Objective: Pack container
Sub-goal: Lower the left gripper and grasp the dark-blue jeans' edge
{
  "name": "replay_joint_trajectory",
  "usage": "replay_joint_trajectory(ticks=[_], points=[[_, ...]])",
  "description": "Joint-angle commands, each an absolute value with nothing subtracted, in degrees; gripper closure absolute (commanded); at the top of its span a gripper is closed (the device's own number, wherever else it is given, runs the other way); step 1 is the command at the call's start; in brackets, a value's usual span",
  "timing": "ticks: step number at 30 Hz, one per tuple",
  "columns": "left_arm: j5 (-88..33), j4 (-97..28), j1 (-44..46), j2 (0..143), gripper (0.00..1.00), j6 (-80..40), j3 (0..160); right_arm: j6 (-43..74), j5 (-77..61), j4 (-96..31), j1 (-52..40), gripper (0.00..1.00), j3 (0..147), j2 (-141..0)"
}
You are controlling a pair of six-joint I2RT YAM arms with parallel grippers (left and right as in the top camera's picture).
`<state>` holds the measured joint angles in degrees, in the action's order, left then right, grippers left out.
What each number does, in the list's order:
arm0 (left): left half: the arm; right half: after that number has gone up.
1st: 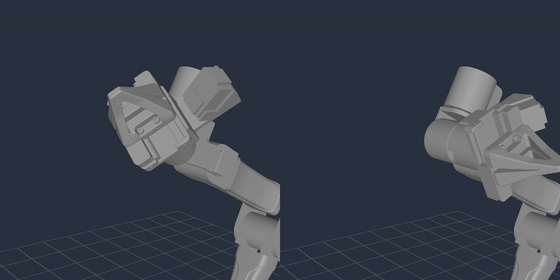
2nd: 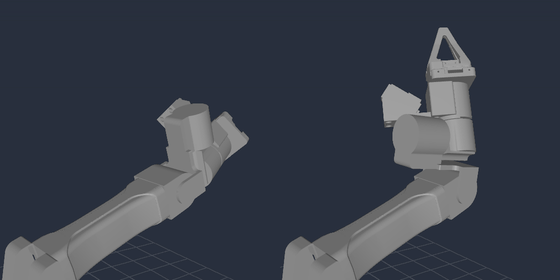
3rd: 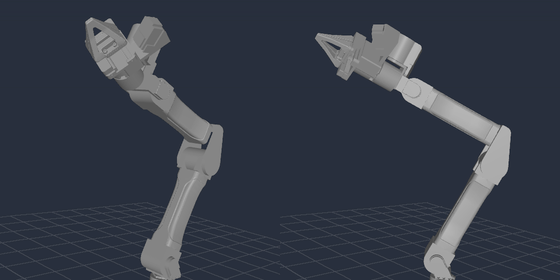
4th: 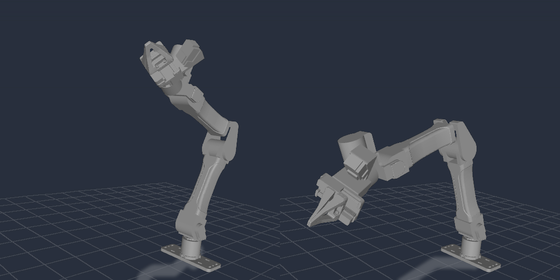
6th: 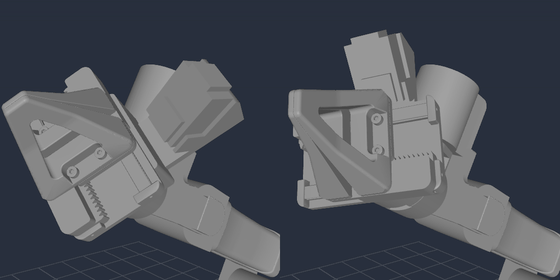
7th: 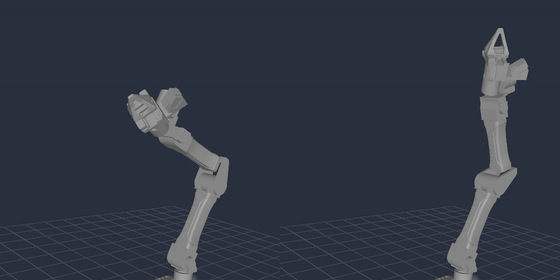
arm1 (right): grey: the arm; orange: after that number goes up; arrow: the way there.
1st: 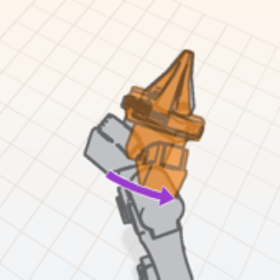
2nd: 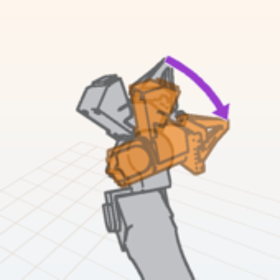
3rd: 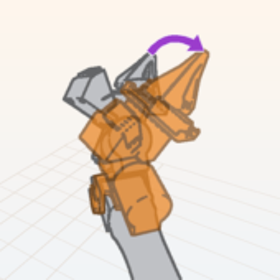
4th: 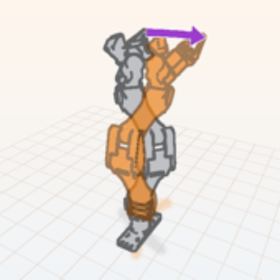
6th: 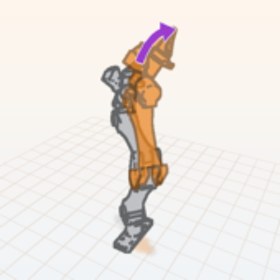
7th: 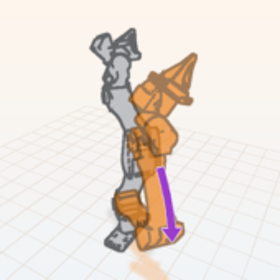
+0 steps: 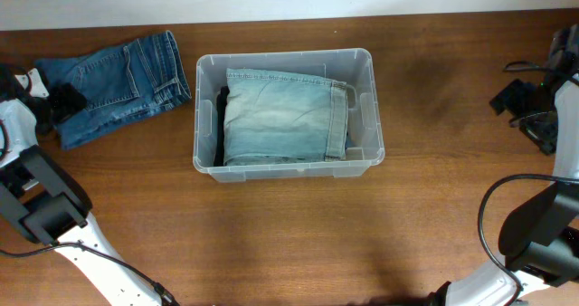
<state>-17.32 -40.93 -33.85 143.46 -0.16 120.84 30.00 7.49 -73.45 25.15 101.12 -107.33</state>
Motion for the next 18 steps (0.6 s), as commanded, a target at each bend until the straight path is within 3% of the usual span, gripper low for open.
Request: replay_joint_trajectory(ticks=[1, 3, 6, 8, 18], points=[[-17.1, -40.9, -33.9, 143.7, 0.30, -0.4, 119.8, 30.5, 8.2, -73.5, 25.1, 0.02, 101.0, -107.4], [-17.1, -41.2, -33.9, 143.7, 0.44, -0.4, 119.8, 30.5, 8.2, -73.5, 25.1, 0.02, 101.0, -107.4], [-17.1, -41.8, -34.0, 143.7, 0.80, -0.4, 119.8, 30.5, 8.2, -73.5, 25.1, 0.02, 101.0, -107.4], [-17.2, -41.8, -34.0, 143.6, 0.98, -0.4, 119.8, 30.5, 8.2, -73.5, 25.1, 0.02, 101.0, -107.4], [-27.0, -43.5, -34.0, 138.8, 0.99, -0.4, 121.5, 30.5, 8.2, -73.5, 25.1, 0.02, 101.0, -107.4]])
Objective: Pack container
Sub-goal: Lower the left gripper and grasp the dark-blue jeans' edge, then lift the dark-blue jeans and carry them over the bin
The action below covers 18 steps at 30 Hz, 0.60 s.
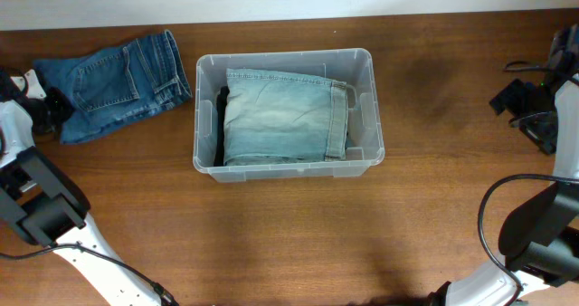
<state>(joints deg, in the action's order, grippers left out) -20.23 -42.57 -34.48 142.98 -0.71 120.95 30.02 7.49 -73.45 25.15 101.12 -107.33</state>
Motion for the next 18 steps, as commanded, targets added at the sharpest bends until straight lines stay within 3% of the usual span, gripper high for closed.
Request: replay_joint_trajectory(ticks=[1, 9, 18], points=[[-29.1, -43.5, -34.0, 137.4, 0.99, -0.4, 121.8, 30.5, 8.2, -73.5, 25.1, 0.02, 101.0, -107.4], [-41.9, -42.4, -33.6, 123.2, 0.99, -3.0, 123.8, 30.5, 8.2, -73.5, 25.1, 0.02, 101.0, -107.4], [-44.2, -42.0, -28.9, 104.4, 0.99, -9.6, 123.8, 30.5, 8.2, -73.5, 25.1, 0.02, 101.0, -107.4]])
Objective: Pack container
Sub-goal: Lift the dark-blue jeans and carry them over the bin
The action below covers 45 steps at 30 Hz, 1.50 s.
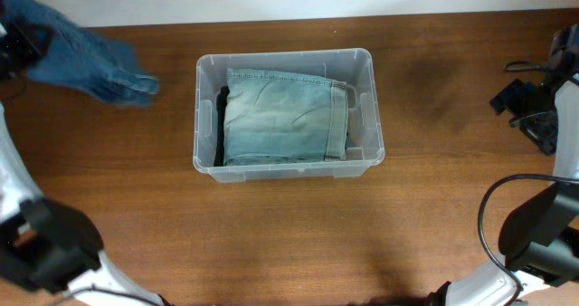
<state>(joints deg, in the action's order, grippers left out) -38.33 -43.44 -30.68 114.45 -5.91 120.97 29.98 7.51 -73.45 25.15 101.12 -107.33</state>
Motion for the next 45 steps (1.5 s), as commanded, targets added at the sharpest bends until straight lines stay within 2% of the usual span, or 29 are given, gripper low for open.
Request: replay_joint_trajectory(ticks=[1, 11, 18, 26, 37, 45], points=[[-44.3, -42.0, -28.0, 102.6, 0.99, -9.8, 123.8, 30.5, 8.2, -73.5, 25.1, 0.02, 101.0, -107.4], [-44.4, -42.5, -11.8, 90.6, 0.99, -9.8, 123.8, 30.5, 8.2, -73.5, 25.1, 0.02, 101.0, -107.4], [-44.4, -44.3, 2.3, 91.5, 0.99, -9.8, 123.8, 30.5, 8.2, -73.5, 25.1, 0.02, 101.0, -107.4], [-42.2, -44.3, 14.3, 96.5, 0.99, -9.4, 123.8, 30.5, 8.2, -73.5, 25.1, 0.02, 101.0, -107.4], [-42.2, -39.1, 24.1, 105.0, 0.99, -9.4, 123.8, 30.5, 8.2, -73.5, 25.1, 0.02, 101.0, -107.4], [-42.2, -37.9, 25.9, 105.5, 0.99, -8.9, 123.8, 30.5, 8.2, -73.5, 25.1, 0.02, 101.0, -107.4]])
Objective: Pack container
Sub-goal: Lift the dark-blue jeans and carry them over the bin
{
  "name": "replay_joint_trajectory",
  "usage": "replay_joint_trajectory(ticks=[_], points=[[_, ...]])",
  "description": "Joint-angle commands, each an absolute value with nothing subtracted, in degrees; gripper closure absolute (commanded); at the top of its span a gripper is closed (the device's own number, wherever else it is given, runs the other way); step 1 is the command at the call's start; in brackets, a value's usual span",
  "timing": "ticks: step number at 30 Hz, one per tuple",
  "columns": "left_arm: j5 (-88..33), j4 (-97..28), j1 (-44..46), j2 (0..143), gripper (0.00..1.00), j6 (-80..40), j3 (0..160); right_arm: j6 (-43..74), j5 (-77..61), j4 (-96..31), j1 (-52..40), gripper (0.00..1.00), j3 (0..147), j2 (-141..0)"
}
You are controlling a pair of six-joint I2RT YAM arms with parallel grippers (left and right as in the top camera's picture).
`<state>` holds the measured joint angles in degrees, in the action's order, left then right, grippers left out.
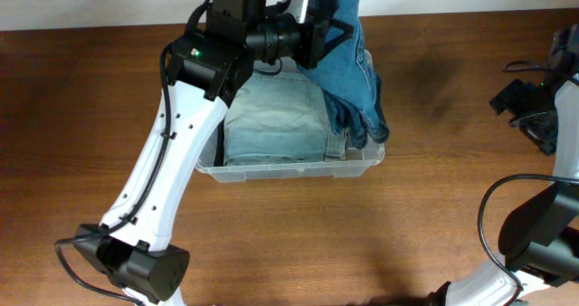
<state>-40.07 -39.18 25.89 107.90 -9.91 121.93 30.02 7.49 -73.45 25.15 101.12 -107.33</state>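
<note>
A clear plastic container [289, 168] stands in the middle of the table with folded light-blue jeans [271, 116] lying in it. My left arm reaches across the container from above. My left gripper [326, 23] is shut on a pair of dark blue jeans [351, 66], which hang bunched over the container's right half and drape onto its right rim. My right gripper [523, 105] rests at the far right edge of the table, well away from the container; its fingers are too small and dark to read.
Black cables [534, 71] lie by the right arm at the table's right edge. The left arm's base [136, 265] stands at the front left. A white wall borders the table's far edge.
My left gripper, holding the dark blue jeans, was at the far left back corner of the table. It is now over the right half of the container. The right arm is unchanged.
The dark blue jeans lay flat on the table left of the container, with my left gripper at their left end. Then the jeans were lifted off the table at the far left. Now they hang over the container on top of the light-blue jeans.
</note>
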Motion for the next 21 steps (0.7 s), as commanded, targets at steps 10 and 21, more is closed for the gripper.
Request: replay_joint_trajectory(ticks=[10, 21], points=[[-42.2, -40.2, 25.8, 111.4, 0.99, -8.7, 123.7, 30.5, 8.2, -73.5, 25.1, 0.02, 101.0, -107.4], [-40.2, -47.8, 25.7, 116.7, 0.89, -6.8, 123.7, 30.5, 8.2, -73.5, 25.1, 0.02, 101.0, -107.4]])
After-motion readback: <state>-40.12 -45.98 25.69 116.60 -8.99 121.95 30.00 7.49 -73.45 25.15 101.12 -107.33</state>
